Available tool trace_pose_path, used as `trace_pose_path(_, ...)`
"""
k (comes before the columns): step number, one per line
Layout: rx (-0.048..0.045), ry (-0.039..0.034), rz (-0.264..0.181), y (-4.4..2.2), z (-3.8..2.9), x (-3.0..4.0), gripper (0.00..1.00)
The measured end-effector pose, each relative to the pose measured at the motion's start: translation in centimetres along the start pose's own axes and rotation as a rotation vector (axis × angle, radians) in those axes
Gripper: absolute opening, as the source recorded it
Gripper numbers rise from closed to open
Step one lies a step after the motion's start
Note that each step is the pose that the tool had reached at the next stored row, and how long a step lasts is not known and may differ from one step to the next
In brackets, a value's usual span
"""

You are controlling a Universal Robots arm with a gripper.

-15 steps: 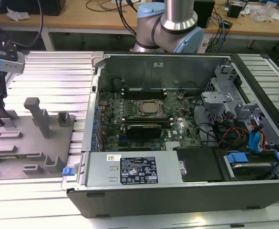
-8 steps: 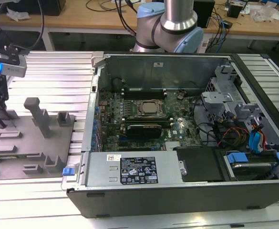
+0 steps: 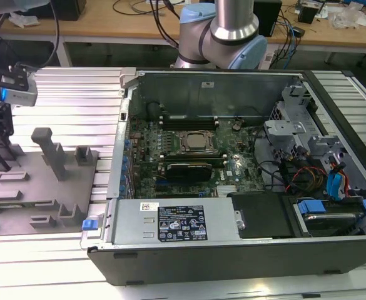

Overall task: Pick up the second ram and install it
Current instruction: 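Pick up the second ram and move it above second insertion slot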

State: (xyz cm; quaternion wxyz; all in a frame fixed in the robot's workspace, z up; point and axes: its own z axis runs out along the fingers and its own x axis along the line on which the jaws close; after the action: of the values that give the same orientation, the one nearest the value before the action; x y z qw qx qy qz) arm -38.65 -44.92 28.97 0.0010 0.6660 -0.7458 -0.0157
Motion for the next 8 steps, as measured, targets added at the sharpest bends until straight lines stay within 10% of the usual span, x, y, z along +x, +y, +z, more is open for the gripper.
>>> trace_pose_path(8, -0.0001, 0.0002, 0.0, -0.01, 0.93, 0.11, 0.3)
